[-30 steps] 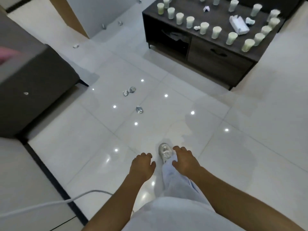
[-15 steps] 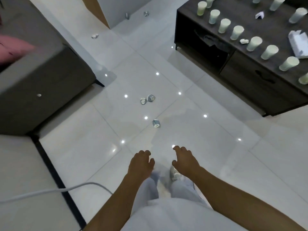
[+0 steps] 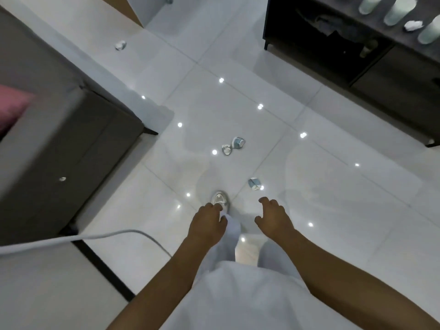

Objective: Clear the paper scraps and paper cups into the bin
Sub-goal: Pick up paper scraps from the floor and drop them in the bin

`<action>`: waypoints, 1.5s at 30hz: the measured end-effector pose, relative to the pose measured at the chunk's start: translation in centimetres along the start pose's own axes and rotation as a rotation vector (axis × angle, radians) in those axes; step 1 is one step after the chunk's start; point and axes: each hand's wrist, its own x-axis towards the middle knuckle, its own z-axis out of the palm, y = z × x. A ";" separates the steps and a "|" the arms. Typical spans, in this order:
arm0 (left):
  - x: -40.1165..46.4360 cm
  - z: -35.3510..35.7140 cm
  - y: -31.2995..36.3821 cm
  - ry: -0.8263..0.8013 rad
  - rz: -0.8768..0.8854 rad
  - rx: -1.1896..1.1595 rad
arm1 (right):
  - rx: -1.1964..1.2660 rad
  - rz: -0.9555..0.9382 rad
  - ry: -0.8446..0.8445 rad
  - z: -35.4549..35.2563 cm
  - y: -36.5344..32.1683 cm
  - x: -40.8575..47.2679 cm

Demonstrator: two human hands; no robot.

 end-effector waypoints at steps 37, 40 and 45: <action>48.3 32.5 -12.4 -0.216 -0.121 -0.208 | 0.238 0.220 0.217 26.4 17.5 54.0; 48.3 32.4 -12.1 -0.238 -0.132 -0.235 | 0.303 0.219 0.228 26.7 17.0 53.7; 46.9 29.2 -10.6 -0.229 -0.151 -0.245 | 0.344 0.112 0.162 25.1 13.1 50.0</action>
